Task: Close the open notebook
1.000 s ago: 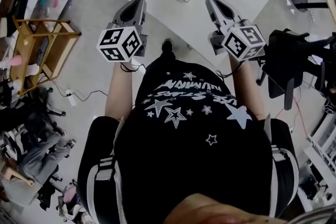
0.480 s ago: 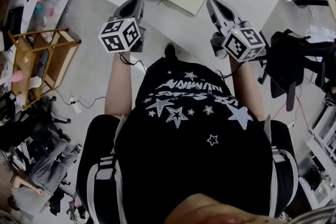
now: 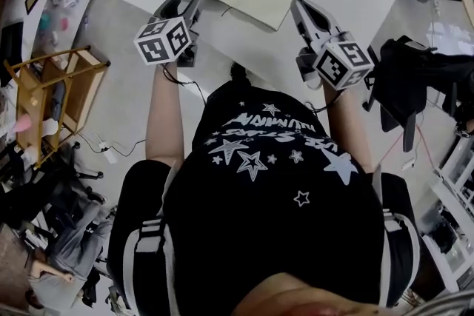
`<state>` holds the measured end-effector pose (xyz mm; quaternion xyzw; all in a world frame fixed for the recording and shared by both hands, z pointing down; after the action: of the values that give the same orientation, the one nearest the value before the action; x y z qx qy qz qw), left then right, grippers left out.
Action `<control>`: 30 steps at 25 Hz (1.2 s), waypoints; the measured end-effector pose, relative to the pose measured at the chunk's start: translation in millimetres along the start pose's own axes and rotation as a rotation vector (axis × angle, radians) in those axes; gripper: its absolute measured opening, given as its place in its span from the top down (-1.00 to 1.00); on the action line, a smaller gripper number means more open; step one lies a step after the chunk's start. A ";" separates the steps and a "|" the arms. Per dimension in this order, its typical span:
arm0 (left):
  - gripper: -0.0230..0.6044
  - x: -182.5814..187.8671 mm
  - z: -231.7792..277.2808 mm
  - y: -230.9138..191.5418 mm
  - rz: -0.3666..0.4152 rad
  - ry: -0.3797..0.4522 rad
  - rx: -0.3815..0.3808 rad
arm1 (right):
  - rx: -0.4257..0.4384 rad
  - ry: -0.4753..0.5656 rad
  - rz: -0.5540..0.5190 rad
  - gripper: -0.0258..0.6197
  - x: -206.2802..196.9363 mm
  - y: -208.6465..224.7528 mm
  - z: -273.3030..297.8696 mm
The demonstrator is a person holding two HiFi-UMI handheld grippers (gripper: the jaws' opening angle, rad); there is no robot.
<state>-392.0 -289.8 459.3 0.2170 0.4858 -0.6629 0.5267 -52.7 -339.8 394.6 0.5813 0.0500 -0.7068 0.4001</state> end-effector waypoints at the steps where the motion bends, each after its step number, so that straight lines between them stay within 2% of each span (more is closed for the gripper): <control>1: 0.12 -0.1 4.6 -3.6 -0.006 -0.006 -0.001 | -0.004 -0.004 0.002 0.89 -0.3 1.5 2.1; 8: 0.04 1.5 26.3 -24.9 -0.068 -0.034 -0.001 | -0.033 -0.022 0.016 0.89 0.0 2.9 5.8; 14: 0.05 9.2 38.1 -30.1 -0.153 0.016 -0.061 | -0.060 -0.038 0.016 0.89 -4.3 5.5 3.1; 17: 0.05 9.0 44.0 -29.4 -0.182 0.004 -0.090 | -0.076 -0.042 0.029 0.89 -7.3 9.4 -0.1; 20: 0.08 10.7 46.1 -29.1 -0.178 -0.008 -0.099 | -0.086 -0.036 0.035 0.89 -6.6 11.3 0.0; 21: 0.14 12.2 45.4 -29.7 -0.173 -0.007 -0.093 | -0.089 -0.032 0.036 0.89 -5.9 11.5 0.3; 24: 0.54 17.4 41.4 -29.3 -0.167 0.019 -0.081 | -0.097 -0.017 0.037 0.89 -5.1 12.4 -1.3; 26: 0.67 18.8 38.4 -26.6 -0.166 0.026 -0.072 | -0.101 -0.008 0.038 0.89 -5.6 14.5 -5.3; 30: 0.80 22.0 31.6 -8.9 -0.198 0.063 -0.096 | -0.098 0.007 0.039 0.89 -5.0 19.9 -17.6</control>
<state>-400.7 -328.3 459.1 0.1630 0.5526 -0.6804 0.4529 -26.6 -341.3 401.1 0.5643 0.0746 -0.6937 0.4414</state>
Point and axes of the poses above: the fingertips, and each gripper's own axes: z forward along the fingers, y to its right, x out of its top, the point moved 10 cm from there along -z, backward along the fingers
